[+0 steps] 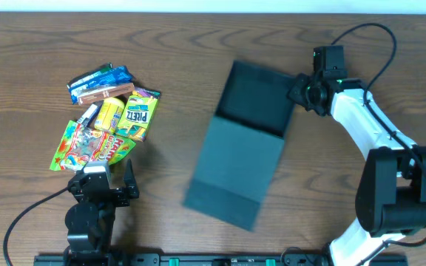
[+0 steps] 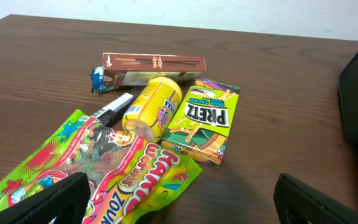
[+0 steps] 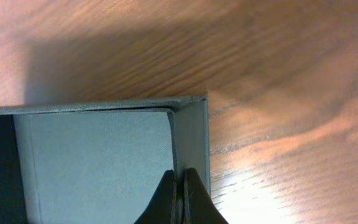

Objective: Pack container

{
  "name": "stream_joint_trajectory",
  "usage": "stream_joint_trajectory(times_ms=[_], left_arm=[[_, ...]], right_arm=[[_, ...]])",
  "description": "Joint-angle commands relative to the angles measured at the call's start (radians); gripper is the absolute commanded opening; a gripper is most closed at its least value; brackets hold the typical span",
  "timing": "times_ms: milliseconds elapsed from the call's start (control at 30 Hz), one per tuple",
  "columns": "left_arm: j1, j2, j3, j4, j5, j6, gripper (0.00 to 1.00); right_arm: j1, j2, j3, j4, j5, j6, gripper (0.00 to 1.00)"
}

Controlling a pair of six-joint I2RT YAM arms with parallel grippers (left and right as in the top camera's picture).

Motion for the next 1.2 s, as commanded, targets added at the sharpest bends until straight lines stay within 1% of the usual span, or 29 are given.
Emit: stream_joint_trajectory(times_ms=[0,67,200,300,433,467,500,533,567,633,667,700,733,767,800,867,900,933,1033,1100,1167], left_arm=[[0.006,-0.005,-0.021,-0.008,-0.014,-0.003,0.95],[0.006,-0.005,-0.021,-0.008,-0.014,-0.003,0.95],[0.006,-0.005,-0.021,-0.008,-0.014,-0.003,0.95],[0.006,-0.005,-0.021,-0.008,-0.014,-0.003,0.95],[0.006,-0.005,-0.021,-0.008,-0.014,-0.003,0.95],[0.006,-0.005,-0.021,-0.008,-0.014,-0.003,0.95],[0.006,-0.005,-0.021,-0.008,-0.014,-0.003,0.95],[0.006,-0.005,-0.021,-0.008,-0.014,-0.003,0.95],[0.006,-0.005,-0.021,-0.008,-0.014,-0.003,0.95],[0.006,-0.005,-0.021,-0.008,-0.014,-0.003,0.95],[0.006,-0.005,-0.021,-0.008,-0.014,-0.003,0.95],[0.006,-0.005,-0.021,-0.008,-0.014,-0.003,0.95],[0.006,-0.005,-0.021,-0.008,-0.014,-0.003,0.96],[0.006,-0.005,-0.021,-0.008,-0.014,-0.003,0.96],[0.006,-0.005,-0.021,-0.008,-0.014,-0.003,0.95],[0.006,-0.005,-0.021,-0.008,-0.014,-0.003,0.95],[0.006,-0.005,-0.021,-0.008,-0.014,-0.003,0.95],[0.006,-0.005,-0.021,-0.008,-0.014,-0.003,0.95],[0.006,-0.005,-0.021,-0.008,-0.014,-0.003,0.95],[0.006,-0.005,-0.021,-0.008,-0.014,-0.003,0.96],[0.006,-0.005,-0.021,-0.008,-0.014,-0.003,0.95]], right_arm=[[-0.002,0.006,0.003,0.008,0.027,0.355,0.01],[-0.002,0.006,0.003,0.007,0.050,0.450,0.01],[-0.002,0.006,0.003,0.006,0.064,0.560,0.01],[-0.002,0.006,0.003,0.006,0.070,0.602,0.01],[-0.002,0.006,0.003,0.008,0.077,0.615,0.02],[-0.002,0.007,0.003,0.008,0.071,0.609,0.25],[-0.002,0.006,0.003,0.012,0.067,0.563,0.40],[-0.003,0.004,0.004,0.014,0.086,0.512,0.51],[-0.003,0.000,0.005,0.012,0.132,0.454,0.64],[-0.005,-0.026,0.015,-0.003,0.246,0.311,0.98],[-0.009,-0.049,0.025,-0.004,0.281,0.229,0.99],[-0.011,-0.087,0.041,0.016,0.307,0.100,0.99],[-0.011,-0.119,0.054,0.063,0.306,-0.037,0.99],[-0.008,-0.140,0.059,0.113,0.298,-0.143,0.99],[-0.003,-0.162,0.062,0.187,0.268,-0.286,0.99],[-0.002,-0.175,0.062,0.339,0.101,-0.631,0.99],[-0.003,-0.167,0.062,0.358,0.028,-0.752,0.99],[-0.003,-0.161,0.062,0.348,-0.010,-0.817,0.99],[-0.005,-0.111,0.062,0.280,-0.061,-0.906,0.99],[-0.004,-0.057,0.062,0.253,-0.061,-0.939,0.99],[-0.005,-0.011,0.062,0.254,-0.060,-0.939,0.99]])
